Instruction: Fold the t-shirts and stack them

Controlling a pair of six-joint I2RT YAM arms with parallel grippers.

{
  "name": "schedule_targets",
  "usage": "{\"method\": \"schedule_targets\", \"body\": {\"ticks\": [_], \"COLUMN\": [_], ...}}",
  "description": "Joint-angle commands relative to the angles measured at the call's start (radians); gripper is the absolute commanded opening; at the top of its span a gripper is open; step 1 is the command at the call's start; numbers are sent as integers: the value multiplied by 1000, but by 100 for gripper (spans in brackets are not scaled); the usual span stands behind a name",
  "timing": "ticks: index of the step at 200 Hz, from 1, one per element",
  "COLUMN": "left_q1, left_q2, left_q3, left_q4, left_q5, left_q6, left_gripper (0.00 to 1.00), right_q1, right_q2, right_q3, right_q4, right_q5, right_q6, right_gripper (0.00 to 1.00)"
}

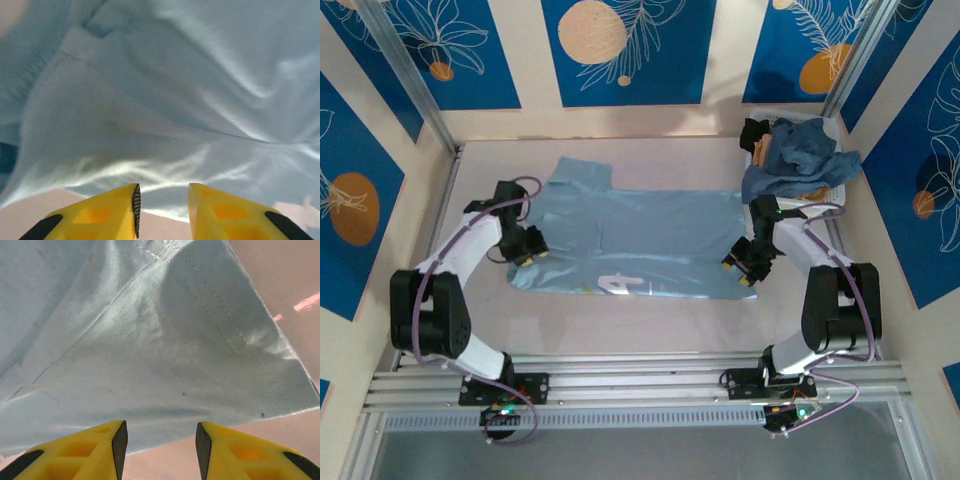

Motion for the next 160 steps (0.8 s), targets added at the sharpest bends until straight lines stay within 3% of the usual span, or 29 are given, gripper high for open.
{"method": "schedule_targets", "body": {"ticks": [1, 66, 107, 160], "left_q1": [22, 97, 181, 274], "left_q2": [87, 251, 134, 4], "left_q3": [7, 61, -105, -200], "left_q4": [47, 1, -4, -52], "left_q5": [5, -199, -231, -259], "left_q6": [-54, 24, -61, -55], "left_gripper": [29, 29, 30, 37], "right_q1": [10, 9, 94, 198], "right_q2": [48, 232, 261, 209], "right_q3": [13, 95, 111, 46], "right_q4": [15, -52, -66, -90], "right_q5": [-11, 53, 43, 21], "right_q6": [35, 45, 65, 113], "right_gripper": [42, 42, 43, 44]}}
